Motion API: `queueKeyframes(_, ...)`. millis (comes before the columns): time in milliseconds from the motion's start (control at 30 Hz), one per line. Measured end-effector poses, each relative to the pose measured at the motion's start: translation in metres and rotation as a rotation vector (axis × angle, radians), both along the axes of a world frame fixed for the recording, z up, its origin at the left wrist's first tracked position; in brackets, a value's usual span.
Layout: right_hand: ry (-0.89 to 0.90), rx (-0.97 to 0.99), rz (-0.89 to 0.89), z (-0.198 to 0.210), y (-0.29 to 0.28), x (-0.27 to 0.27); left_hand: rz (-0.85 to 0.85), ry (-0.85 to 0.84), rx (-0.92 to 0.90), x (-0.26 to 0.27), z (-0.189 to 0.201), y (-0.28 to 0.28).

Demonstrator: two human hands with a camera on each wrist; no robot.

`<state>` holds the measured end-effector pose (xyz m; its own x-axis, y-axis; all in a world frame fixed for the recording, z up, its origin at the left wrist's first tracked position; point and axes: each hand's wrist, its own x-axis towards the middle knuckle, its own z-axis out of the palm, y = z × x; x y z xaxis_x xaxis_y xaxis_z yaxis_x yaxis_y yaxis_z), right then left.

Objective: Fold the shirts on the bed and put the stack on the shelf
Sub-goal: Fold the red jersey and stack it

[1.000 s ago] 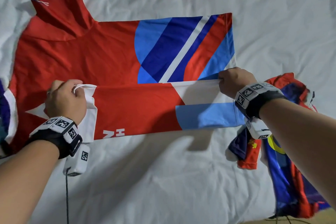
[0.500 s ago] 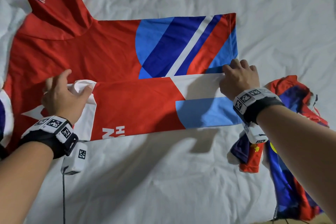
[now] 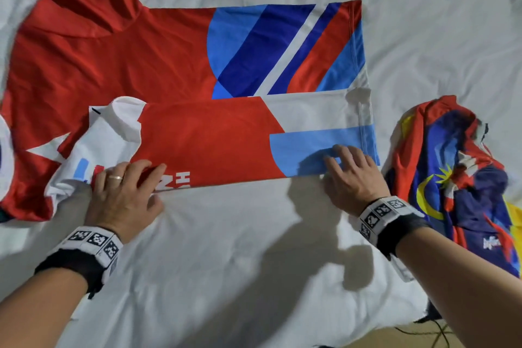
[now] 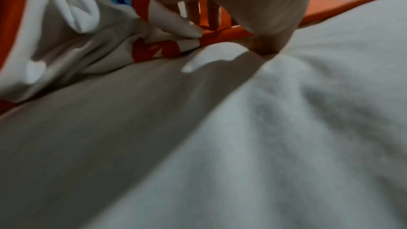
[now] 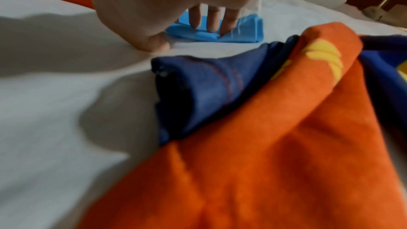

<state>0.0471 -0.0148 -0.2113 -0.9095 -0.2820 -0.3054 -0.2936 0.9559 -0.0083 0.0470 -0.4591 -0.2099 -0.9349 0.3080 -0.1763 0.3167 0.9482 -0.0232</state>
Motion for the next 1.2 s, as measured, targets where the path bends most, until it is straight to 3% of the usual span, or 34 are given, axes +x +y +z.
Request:
queueKeyframes(100, 0.067, 0.009, -0.020, -0.001, 0.005, -0.002, -0.026, 0.044, -0.054, 0.001, -0.003, -0.013)
queueKeyframes(233, 0.111, 0.049, -0.033, -0.002, 0.008, -0.006, 0.075, 0.009, -0.065, 0.001, -0.007, -0.029)
queueKeyframes(367, 0.054, 0.012, -0.056, -0.002, 0.005, -0.003, 0.085, -0.102, -0.039, 0.010, -0.005, -0.046)
queueKeyframes(467, 0.032, 0.008, -0.087, 0.000, 0.004, 0.019, 0.039, -0.089, -0.016, 0.027, 0.007, -0.055)
queueKeyframes(733, 0.007, -0.014, -0.086, 0.017, -0.012, 0.134, -0.166, -0.109, -0.086, 0.137, 0.042, -0.081)
queueKeyframes(967, 0.020, -0.070, 0.029, 0.033, 0.005, 0.199, -0.067, -0.289, -0.061, 0.258, 0.044, -0.064)
queueKeyframes(1100, 0.069, -0.031, 0.090, 0.032, 0.023, 0.213, -0.015, -0.213, -0.069, 0.274, 0.043, -0.042)
queueKeyframes(1200, 0.043, 0.052, 0.022, 0.033, 0.033, 0.211, -0.035, -0.147, -0.094, 0.270, 0.040, -0.024)
